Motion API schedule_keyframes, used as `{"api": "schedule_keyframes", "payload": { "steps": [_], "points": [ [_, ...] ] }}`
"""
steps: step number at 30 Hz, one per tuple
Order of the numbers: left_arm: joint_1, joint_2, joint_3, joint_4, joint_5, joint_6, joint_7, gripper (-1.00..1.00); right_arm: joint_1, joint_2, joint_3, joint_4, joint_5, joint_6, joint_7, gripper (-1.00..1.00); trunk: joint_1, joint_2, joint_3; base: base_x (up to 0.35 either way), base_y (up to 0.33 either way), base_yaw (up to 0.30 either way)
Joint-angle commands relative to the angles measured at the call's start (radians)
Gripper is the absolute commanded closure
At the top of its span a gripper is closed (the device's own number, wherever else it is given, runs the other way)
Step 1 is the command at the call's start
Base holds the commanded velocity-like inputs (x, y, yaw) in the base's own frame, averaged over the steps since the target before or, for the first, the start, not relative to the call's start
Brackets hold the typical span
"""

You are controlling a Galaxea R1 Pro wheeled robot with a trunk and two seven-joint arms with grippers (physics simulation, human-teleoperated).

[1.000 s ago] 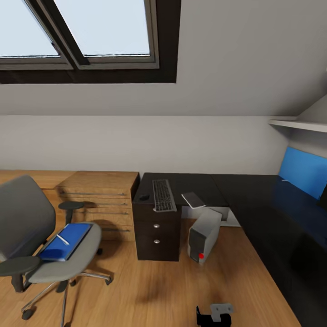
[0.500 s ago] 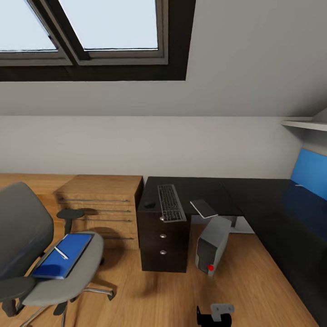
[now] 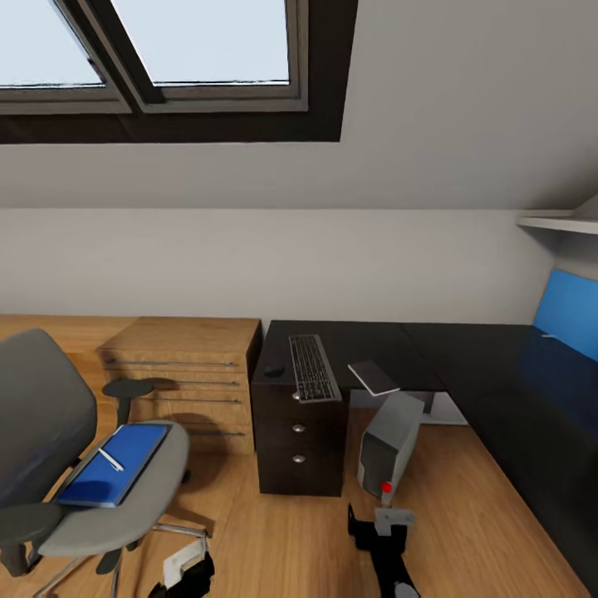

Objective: In the bedroom, organize the workspace by keeping the computer under the desk, ensuring the monitor is on the desk, placing the keyboard on the desk next to the monitor, placing the mouse on the desk next to the keyboard, moving the folder from the swivel chair onto the desk next to the mouse, stacking the notebook on top of the folder with the pen on top of the notebook, and positioning the swivel chair next to the desk.

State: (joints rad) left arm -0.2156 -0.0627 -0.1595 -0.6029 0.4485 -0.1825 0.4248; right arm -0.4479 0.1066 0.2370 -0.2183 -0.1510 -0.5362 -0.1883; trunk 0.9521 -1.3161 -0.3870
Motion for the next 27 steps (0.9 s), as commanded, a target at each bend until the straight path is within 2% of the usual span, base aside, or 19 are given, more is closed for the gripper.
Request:
{"api": "schedule_keyframes", "payload": {
  "steps": [1,2,3,5,7,8,9,10,11,12,13,14,16,17,20,23,27],
  "points": [
    [0.000,0.001,-0.007,-0.070,0.012,0.062,0.045,-1.00,-0.002,0.001,0.001,-0.060,-0.036,0.036,-0.004,-1.00,0.004,-0.008,-0.004,0.000,0.000,0.000],
    [-0.001,0.001,-0.007,-0.107,0.012,0.097,0.061,-1.00,-0.002,0.001,-0.002,-0.089,-0.054,0.063,-0.003,-1.00,0.008,-0.015,-0.008,0.000,0.000,0.000],
    [-0.001,0.002,-0.006,-0.185,0.014,0.169,0.087,-1.00,-0.004,0.001,-0.008,-0.149,-0.104,0.126,-0.001,-1.00,0.012,-0.022,-0.011,0.000,0.000,0.000],
    [-0.001,0.003,-0.004,-0.334,0.017,0.327,0.115,-1.00,-0.011,0.001,-0.014,-0.261,-0.248,0.260,0.005,-1.00,0.019,-0.036,-0.017,0.000,0.000,0.000],
    [-0.001,0.006,0.009,-0.468,0.019,0.483,0.129,-1.00,-0.040,-0.002,-0.017,-0.354,-0.420,0.377,0.014,-1.00,0.027,-0.050,-0.023,0.000,0.000,0.000],
    [-0.001,0.006,0.018,-0.500,0.022,0.515,0.132,-1.00,-0.051,-0.002,-0.017,-0.372,-0.463,0.403,0.016,-1.00,0.031,-0.057,-0.026,0.000,0.000,0.000],
    [-0.001,0.006,0.039,-0.561,0.030,0.567,0.135,-1.00,-0.077,-0.003,-0.018,-0.399,-0.548,0.453,0.019,-1.00,0.035,-0.064,-0.030,0.000,0.000,0.000],
    [-0.002,0.005,0.065,-0.641,0.057,0.616,0.138,-1.00,-0.114,-0.006,-0.021,-0.426,-0.680,0.527,0.021,-1.00,0.038,-0.071,-0.033,0.000,0.000,0.000],
    [-0.002,0.004,0.070,-0.664,0.069,0.626,0.139,-1.00,-0.123,-0.008,-0.024,-0.432,-0.727,0.553,0.021,-1.00,0.042,-0.078,-0.036,0.000,0.000,0.000],
    [-0.002,0.004,0.079,-0.702,0.094,0.641,0.139,-1.00,-0.136,-0.013,-0.031,-0.445,-0.821,0.606,0.022,-1.00,0.046,-0.085,-0.039,0.000,0.000,0.000],
    [-0.002,0.004,0.082,-0.718,0.108,0.646,0.139,-1.00,-0.141,-0.016,-0.034,-0.449,-0.869,0.633,0.024,-1.00,0.050,-0.092,-0.042,0.000,0.000,0.000],
    [-0.002,0.004,0.090,-0.745,0.174,0.661,0.140,-1.00,-0.155,-0.027,-0.041,-0.455,-1.074,0.743,0.031,-1.00,0.054,-0.099,-0.045,0.000,0.000,0.000],
    [-0.002,0.006,0.091,-0.684,0.189,0.662,0.138,-1.00,-0.158,-0.029,-0.042,-0.425,-1.120,0.742,0.032,-1.00,0.061,-0.113,-0.051,0.000,0.000,0.000],
    [-0.002,0.008,0.091,-0.633,0.191,0.659,0.137,-1.00,-0.159,-0.030,-0.041,-0.391,-1.134,0.710,0.031,-1.00,0.065,-0.120,-0.055,0.000,0.000,0.000],
    [-0.002,0.008,0.091,-0.610,0.192,0.654,0.135,-1.00,-0.159,-0.032,-0.044,-0.350,-1.147,0.644,0.026,-1.00,0.077,-0.141,-0.064,0.000,0.000,0.000],
    [-0.002,0.007,0.091,-0.643,0.192,0.654,0.136,-1.00,-0.159,-0.037,-0.045,-0.344,-1.150,0.632,0.035,-1.00,0.088,-0.162,-0.073,0.000,0.000,0.000],
    [0.000,0.006,0.089,-0.801,0.180,0.653,0.138,-1.00,-0.160,-0.063,-0.044,-0.341,-1.157,0.632,0.113,-1.00,0.104,-0.190,-0.086,0.000,0.000,0.000]
  ]
}}
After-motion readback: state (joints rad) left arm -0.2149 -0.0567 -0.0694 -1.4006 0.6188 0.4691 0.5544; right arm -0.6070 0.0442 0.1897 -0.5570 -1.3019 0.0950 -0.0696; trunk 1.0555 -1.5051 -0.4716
